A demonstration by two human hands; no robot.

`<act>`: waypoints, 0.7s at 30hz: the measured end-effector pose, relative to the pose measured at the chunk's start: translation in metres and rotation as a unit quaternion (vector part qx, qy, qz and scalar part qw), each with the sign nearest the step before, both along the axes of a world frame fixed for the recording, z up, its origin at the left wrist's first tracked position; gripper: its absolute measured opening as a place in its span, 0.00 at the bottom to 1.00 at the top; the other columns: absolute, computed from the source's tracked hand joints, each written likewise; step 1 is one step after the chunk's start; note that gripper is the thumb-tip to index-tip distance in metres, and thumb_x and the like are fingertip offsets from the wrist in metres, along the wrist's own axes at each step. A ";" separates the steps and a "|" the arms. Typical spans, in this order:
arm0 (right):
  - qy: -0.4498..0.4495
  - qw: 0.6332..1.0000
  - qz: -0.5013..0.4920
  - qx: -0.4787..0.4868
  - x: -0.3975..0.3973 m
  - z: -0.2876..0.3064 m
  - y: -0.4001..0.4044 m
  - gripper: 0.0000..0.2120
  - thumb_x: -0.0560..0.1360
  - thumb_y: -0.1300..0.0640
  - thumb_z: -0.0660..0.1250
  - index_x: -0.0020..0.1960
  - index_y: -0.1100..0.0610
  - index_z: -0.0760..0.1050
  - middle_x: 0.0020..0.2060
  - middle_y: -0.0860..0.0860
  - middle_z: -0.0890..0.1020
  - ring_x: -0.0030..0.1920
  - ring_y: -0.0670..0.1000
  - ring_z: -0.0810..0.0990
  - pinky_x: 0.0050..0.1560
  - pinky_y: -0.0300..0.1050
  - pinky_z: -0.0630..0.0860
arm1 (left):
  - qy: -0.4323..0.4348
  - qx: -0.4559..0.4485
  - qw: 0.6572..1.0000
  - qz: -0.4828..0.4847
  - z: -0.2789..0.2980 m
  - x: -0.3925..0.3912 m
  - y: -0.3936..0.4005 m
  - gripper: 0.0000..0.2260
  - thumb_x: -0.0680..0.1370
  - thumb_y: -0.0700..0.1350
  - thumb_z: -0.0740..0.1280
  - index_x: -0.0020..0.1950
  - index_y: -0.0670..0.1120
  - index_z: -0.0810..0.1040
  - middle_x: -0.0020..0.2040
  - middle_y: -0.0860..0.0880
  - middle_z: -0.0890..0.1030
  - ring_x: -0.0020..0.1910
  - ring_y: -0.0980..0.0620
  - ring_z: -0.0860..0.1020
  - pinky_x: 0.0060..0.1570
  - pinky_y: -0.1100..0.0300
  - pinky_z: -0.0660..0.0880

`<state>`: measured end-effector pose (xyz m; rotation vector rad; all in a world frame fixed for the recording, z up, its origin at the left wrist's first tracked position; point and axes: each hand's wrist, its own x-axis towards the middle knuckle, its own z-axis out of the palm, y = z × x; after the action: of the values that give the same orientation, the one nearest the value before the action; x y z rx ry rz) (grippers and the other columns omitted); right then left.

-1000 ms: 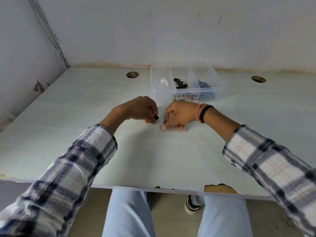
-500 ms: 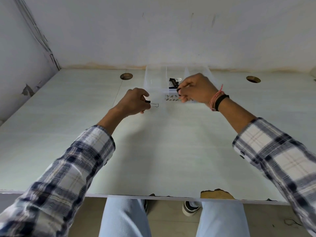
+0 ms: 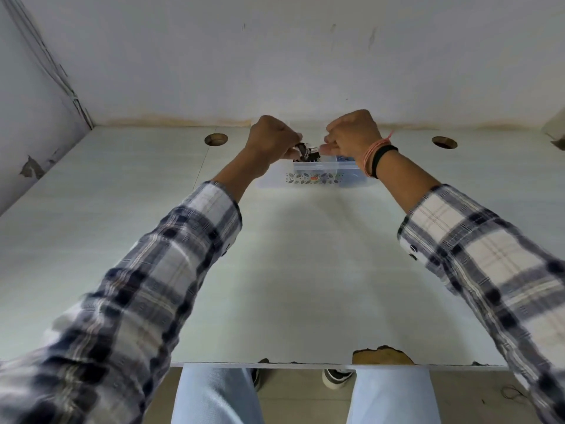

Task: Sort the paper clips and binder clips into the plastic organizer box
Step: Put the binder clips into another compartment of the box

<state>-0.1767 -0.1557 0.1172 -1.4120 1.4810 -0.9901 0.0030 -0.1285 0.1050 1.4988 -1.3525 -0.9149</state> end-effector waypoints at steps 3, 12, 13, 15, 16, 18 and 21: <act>0.120 0.983 -0.096 -0.105 -0.020 -0.009 0.003 0.11 0.70 0.68 0.60 0.42 0.74 0.77 0.38 0.69 0.83 0.36 0.60 0.85 0.36 0.53 0.84 | -0.066 -0.044 0.995 0.060 -0.009 0.013 0.005 0.08 0.73 0.38 0.67 0.39 0.33 0.81 0.36 0.43 0.76 0.31 0.49 0.75 0.30 0.51 0.78; 0.192 0.972 -0.129 -0.049 -0.067 -0.036 0.013 0.08 0.71 0.61 0.66 0.35 0.58 0.69 0.30 0.54 0.70 0.34 0.58 0.78 0.32 0.42 0.75 | 0.001 0.010 0.978 0.208 -0.037 0.022 0.035 0.14 0.78 0.36 0.64 0.63 0.36 0.78 0.60 0.41 0.79 0.48 0.48 0.77 0.45 0.56 0.76; 0.169 0.979 -0.112 -0.017 -0.068 -0.037 0.014 0.05 0.74 0.57 0.67 0.42 0.58 0.74 0.33 0.53 0.72 0.41 0.57 0.81 0.33 0.40 0.75 | 0.011 0.011 0.979 0.202 -0.039 0.020 0.036 0.09 0.77 0.35 0.62 0.54 0.37 0.79 0.50 0.41 0.80 0.42 0.46 0.77 0.37 0.55 0.75; 0.223 0.972 -0.061 0.040 -0.068 -0.036 0.016 0.12 0.77 0.47 0.68 0.48 0.56 0.76 0.30 0.49 0.69 0.47 0.56 0.81 0.30 0.35 0.62 | 0.016 0.019 0.980 0.199 -0.041 0.018 0.041 0.06 0.74 0.34 0.60 0.39 0.43 0.68 0.35 0.46 0.67 0.31 0.48 0.63 0.27 0.59 0.59; 0.233 0.969 -0.073 0.032 -0.068 -0.037 0.022 0.12 0.77 0.46 0.67 0.48 0.56 0.76 0.30 0.49 0.68 0.47 0.56 0.82 0.30 0.35 0.60 | 0.018 0.023 0.980 0.199 -0.042 0.019 0.044 0.09 0.74 0.34 0.60 0.38 0.45 0.64 0.34 0.47 0.63 0.31 0.49 0.59 0.26 0.61 0.54; 0.102 0.991 -0.088 0.005 -0.067 -0.035 0.039 0.08 0.76 0.52 0.69 0.47 0.56 0.75 0.33 0.51 0.73 0.46 0.57 0.82 0.34 0.38 0.75 | 0.022 0.022 0.980 0.197 -0.040 0.022 0.056 0.11 0.73 0.34 0.61 0.36 0.45 0.63 0.34 0.47 0.61 0.31 0.50 0.57 0.25 0.63 0.51; 0.026 0.985 -0.172 0.001 -0.070 -0.047 0.067 0.11 0.71 0.61 0.68 0.50 0.66 0.79 0.43 0.59 0.81 0.48 0.60 0.85 0.45 0.52 0.85 | 0.037 0.016 0.982 0.187 -0.040 0.025 0.087 0.09 0.72 0.33 0.62 0.36 0.44 0.66 0.34 0.46 0.61 0.33 0.50 0.59 0.29 0.60 0.52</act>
<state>-0.2466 -0.0885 0.0703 -1.2122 1.8041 -1.1660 0.0279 -0.0414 0.0647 1.6549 -0.9609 -0.7449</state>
